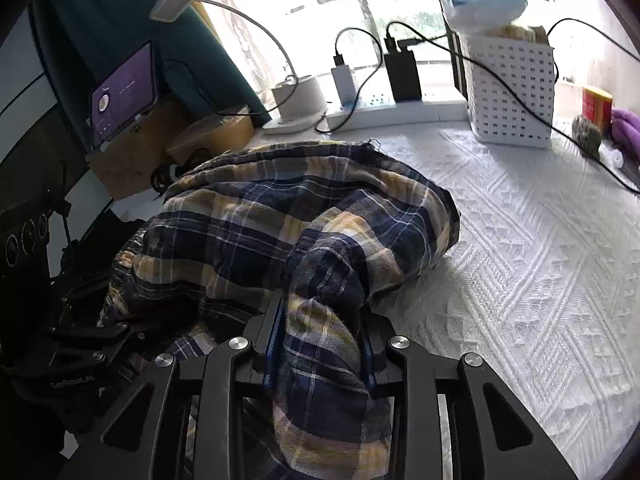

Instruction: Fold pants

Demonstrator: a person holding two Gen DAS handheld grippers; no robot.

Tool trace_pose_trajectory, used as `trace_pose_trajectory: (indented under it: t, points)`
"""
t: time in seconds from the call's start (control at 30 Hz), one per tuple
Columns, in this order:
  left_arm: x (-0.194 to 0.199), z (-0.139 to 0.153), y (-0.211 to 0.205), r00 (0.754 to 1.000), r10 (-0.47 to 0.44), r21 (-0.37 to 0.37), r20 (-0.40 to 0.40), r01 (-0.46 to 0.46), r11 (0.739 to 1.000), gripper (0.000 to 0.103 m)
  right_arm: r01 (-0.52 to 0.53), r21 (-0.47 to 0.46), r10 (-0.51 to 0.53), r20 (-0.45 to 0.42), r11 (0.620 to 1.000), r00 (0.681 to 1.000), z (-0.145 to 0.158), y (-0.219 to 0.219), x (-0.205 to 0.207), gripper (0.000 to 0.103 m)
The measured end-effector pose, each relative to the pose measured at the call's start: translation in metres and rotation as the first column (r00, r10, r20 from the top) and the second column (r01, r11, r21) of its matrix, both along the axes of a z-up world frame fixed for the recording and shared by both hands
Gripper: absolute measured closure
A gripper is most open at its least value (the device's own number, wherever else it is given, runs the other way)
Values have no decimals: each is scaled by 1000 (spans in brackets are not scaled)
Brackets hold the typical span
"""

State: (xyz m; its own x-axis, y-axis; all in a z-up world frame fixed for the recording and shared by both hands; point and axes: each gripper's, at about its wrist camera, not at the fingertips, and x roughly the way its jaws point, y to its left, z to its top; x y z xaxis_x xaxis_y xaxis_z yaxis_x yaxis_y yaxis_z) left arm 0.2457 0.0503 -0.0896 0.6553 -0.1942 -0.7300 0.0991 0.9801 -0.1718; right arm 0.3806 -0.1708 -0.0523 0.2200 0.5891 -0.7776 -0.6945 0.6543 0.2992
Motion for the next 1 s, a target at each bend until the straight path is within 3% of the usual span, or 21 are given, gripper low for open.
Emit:
trace_pose_trajectory:
  t: [0.67,1.0]
  points:
    - [-62,47,6,992,12,-8,127,-11,1000,67,-19,52,13,128,998,992,60,-9,-57,71]
    - [-99,82,14,970,15,-9,243,-14,1000,67,-36,87,13,248,996,969,105,-8,-92,71]
